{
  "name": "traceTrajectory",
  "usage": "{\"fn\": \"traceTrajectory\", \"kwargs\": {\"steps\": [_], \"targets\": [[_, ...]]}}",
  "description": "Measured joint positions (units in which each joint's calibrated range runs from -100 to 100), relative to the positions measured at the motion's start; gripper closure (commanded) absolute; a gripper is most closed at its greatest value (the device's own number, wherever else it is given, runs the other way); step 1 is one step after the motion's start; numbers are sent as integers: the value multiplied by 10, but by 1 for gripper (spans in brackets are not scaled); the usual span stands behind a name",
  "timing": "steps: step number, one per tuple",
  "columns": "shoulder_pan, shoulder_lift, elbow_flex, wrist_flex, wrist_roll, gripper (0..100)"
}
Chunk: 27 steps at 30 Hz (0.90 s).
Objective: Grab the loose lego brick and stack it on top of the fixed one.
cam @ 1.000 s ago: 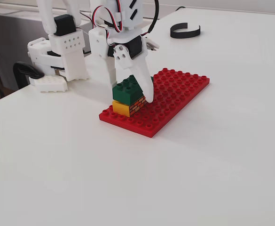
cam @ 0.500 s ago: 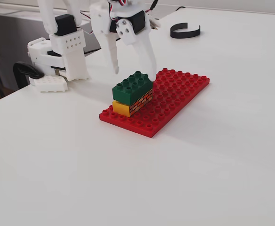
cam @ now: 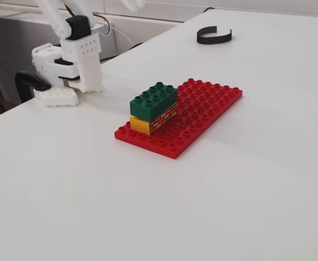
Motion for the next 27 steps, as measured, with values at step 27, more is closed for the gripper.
{"fn": "traceTrajectory", "kwargs": {"steps": [27], "targets": [[-4,-559,790,-238,-4,99]]}}
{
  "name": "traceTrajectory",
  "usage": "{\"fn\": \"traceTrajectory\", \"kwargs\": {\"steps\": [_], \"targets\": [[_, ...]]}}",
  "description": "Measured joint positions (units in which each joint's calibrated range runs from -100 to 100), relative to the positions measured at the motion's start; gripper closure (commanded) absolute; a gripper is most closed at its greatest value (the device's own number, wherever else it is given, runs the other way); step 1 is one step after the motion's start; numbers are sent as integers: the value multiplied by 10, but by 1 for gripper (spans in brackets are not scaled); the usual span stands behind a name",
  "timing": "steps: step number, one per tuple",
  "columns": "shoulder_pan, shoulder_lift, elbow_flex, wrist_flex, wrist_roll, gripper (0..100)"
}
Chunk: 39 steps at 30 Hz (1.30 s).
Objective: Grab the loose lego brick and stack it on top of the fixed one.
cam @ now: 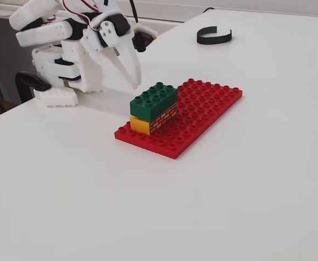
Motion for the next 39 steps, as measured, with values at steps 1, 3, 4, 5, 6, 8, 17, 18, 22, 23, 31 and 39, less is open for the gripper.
{"fn": "traceTrajectory", "kwargs": {"steps": [1,3,4,5,6,8,17,18,22,23,31,39], "targets": [[8,-1,9,-1,-6,99],[30,-2,11,4,-27,99],[41,-2,12,7,-39,99],[50,-3,12,7,-49,99],[58,-3,12,7,-54,99],[63,-3,12,7,-58,99],[64,-3,12,8,-59,99],[64,-3,12,8,-59,99],[64,-3,12,8,-59,99],[64,-3,12,8,-59,99],[64,-3,12,8,-59,99],[64,-3,12,8,-59,99]]}}
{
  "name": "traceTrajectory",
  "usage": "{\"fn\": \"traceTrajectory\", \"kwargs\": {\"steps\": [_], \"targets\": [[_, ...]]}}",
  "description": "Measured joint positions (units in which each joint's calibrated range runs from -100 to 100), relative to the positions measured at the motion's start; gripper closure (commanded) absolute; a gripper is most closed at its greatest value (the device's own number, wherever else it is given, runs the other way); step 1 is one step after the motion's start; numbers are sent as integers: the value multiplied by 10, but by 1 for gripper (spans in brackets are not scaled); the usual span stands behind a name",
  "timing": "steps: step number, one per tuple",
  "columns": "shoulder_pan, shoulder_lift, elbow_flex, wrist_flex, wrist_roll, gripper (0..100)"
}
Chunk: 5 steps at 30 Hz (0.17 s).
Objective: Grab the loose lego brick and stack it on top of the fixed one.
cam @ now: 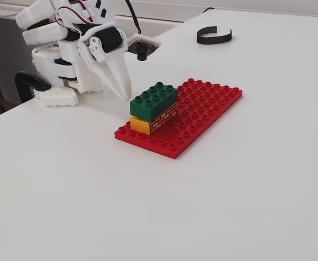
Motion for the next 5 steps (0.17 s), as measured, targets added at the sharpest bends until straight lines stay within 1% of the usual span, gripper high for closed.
{"fn": "traceTrajectory", "kwargs": {"steps": [5], "targets": [[0,0,0,0,0,99]]}}
